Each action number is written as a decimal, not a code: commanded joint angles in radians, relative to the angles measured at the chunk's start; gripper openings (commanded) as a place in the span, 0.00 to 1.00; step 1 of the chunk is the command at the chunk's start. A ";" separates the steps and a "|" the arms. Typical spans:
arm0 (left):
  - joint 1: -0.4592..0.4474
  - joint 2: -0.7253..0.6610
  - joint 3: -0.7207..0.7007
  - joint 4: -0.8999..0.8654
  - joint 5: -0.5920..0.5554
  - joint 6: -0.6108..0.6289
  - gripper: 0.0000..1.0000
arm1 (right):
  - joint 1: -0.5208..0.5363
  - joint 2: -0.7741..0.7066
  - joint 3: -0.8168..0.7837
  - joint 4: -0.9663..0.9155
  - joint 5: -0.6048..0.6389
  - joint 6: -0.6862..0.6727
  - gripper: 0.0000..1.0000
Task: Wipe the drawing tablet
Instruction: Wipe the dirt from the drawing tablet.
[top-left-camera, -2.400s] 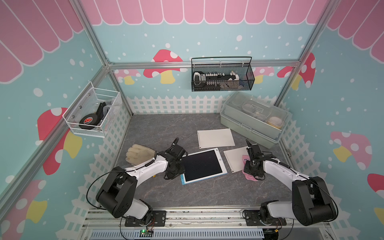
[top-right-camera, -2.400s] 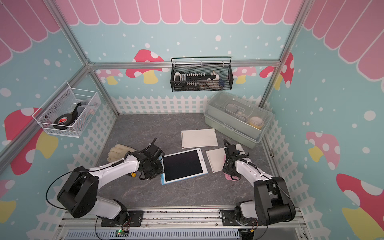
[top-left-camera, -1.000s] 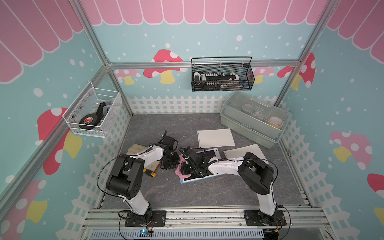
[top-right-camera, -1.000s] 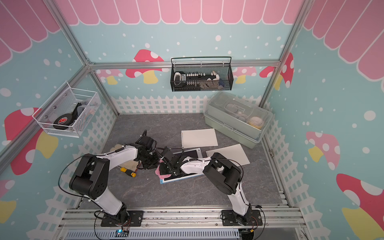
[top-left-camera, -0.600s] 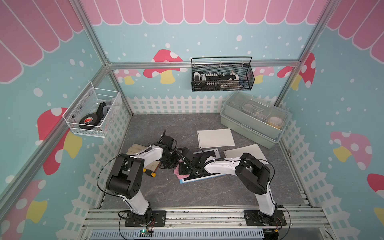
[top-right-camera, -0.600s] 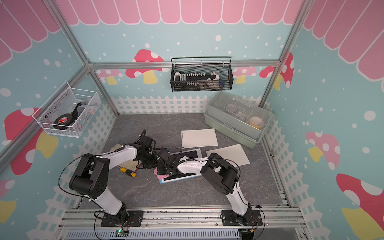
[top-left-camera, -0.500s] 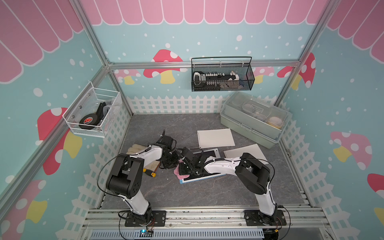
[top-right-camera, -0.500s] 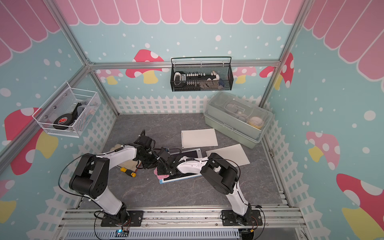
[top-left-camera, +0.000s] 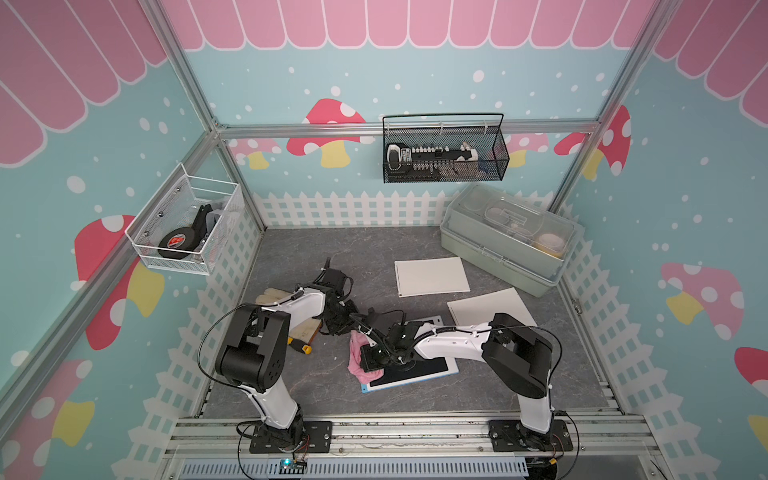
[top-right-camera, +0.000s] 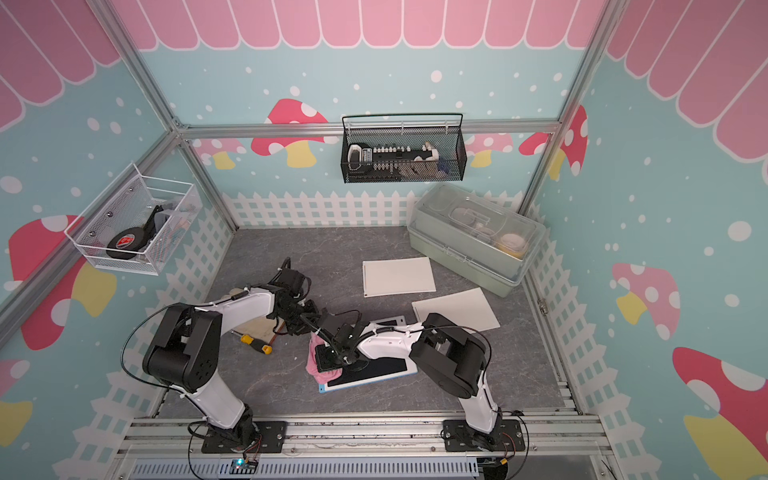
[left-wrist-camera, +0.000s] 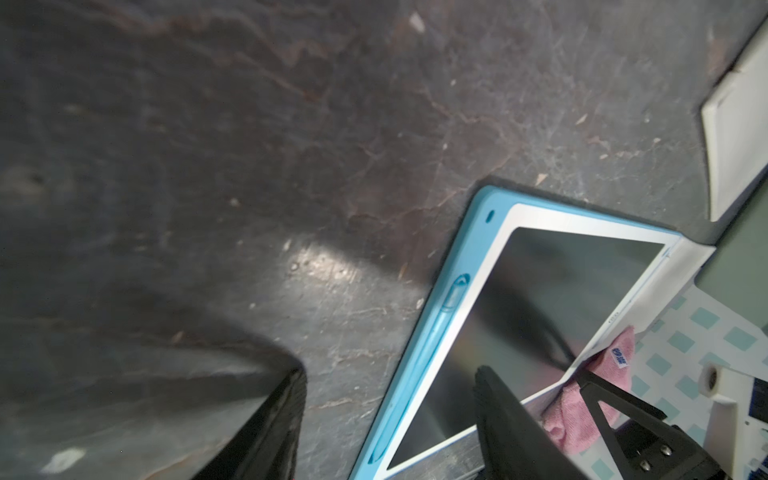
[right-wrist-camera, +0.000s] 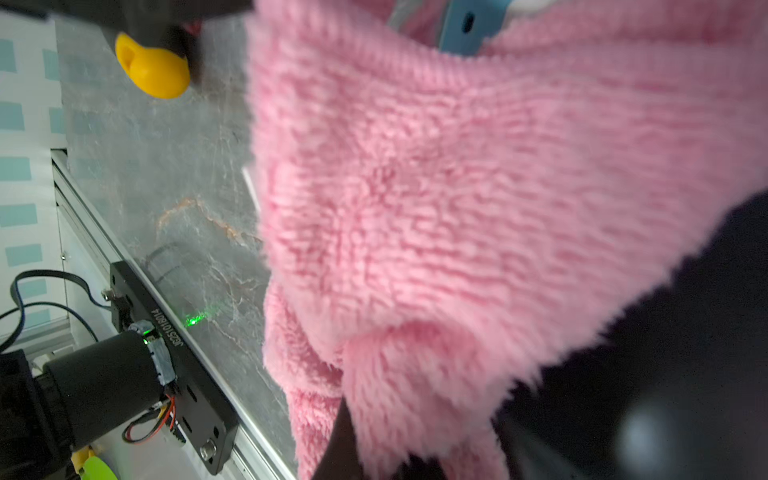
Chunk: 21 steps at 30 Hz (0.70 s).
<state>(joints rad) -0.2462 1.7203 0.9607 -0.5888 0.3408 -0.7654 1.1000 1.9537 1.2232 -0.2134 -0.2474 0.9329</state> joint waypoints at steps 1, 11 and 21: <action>-0.001 0.003 -0.028 -0.013 -0.043 0.015 0.20 | -0.019 0.028 -0.041 -0.119 -0.004 -0.043 0.00; -0.002 -0.153 -0.066 -0.084 -0.046 -0.004 0.33 | -0.159 0.117 0.004 -0.013 -0.019 -0.175 0.00; -0.002 -0.167 -0.010 -0.095 -0.059 0.001 0.36 | -0.085 -0.046 -0.001 -0.200 0.118 -0.364 0.00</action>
<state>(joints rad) -0.2474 1.5661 0.9154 -0.6605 0.2985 -0.7734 0.9947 1.9602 1.2537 -0.2443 -0.2481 0.6418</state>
